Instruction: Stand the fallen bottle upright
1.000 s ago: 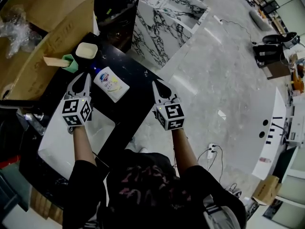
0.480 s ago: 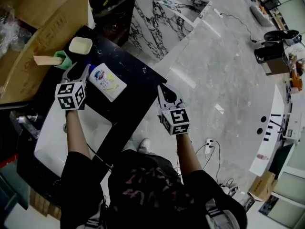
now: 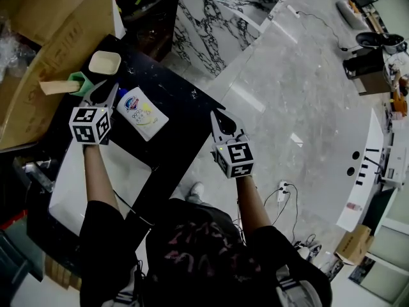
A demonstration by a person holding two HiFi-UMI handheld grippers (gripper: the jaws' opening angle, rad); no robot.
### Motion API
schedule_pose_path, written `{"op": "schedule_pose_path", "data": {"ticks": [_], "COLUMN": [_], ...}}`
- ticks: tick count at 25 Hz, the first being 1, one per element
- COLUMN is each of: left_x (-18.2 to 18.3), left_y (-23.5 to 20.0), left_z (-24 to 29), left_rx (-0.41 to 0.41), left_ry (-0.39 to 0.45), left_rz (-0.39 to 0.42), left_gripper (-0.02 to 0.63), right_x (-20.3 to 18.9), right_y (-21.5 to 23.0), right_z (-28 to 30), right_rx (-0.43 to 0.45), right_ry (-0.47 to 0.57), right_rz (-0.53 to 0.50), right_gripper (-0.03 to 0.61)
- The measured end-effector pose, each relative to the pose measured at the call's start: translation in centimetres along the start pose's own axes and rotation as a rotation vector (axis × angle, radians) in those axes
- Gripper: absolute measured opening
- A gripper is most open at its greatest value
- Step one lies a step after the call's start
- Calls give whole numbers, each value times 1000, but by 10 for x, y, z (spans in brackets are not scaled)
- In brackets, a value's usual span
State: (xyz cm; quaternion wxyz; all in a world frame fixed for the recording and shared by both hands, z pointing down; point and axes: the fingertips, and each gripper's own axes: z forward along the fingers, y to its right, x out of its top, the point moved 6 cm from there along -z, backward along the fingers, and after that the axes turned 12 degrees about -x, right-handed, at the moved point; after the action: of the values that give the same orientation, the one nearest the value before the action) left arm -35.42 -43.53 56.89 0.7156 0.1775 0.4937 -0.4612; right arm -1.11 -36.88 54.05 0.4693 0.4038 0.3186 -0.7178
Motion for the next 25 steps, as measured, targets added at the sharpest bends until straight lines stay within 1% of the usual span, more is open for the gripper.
{"op": "schedule_pose_path", "data": {"ticks": [1,2,4,6,11,17,23,25], "left_x": [0,0,0,1,7,27,52,60], "left_y": [1,2,2,2,8,18,38,48], "left_z": [1,3,4,3,2,-11,-29,-35], "left_rx": [-16,-25,-30,-26,4,35,78,94], "left_ry": [-1,-1,-4,-10,-38,1,12,11], "left_rz": [-1,-2,2,28,116,158,249,294], "left_gripper": [75,64,63,61,57,54,54,52], "right_x": [0,1,1,1,3,9,19,22], "right_y": [0,0,-1,0,2,3,5,5], "right_z": [1,3,4,5,4,0,-7,-10], "right_rx": [-1,-2,-3,-6,-12,3,26,35], "right_ry": [0,-1,-2,-3,4,26,60,74], "right_rz": [1,2,3,3,15,19,34,34], "right_gripper": [15,15,15,15,14,14,15,15]}}
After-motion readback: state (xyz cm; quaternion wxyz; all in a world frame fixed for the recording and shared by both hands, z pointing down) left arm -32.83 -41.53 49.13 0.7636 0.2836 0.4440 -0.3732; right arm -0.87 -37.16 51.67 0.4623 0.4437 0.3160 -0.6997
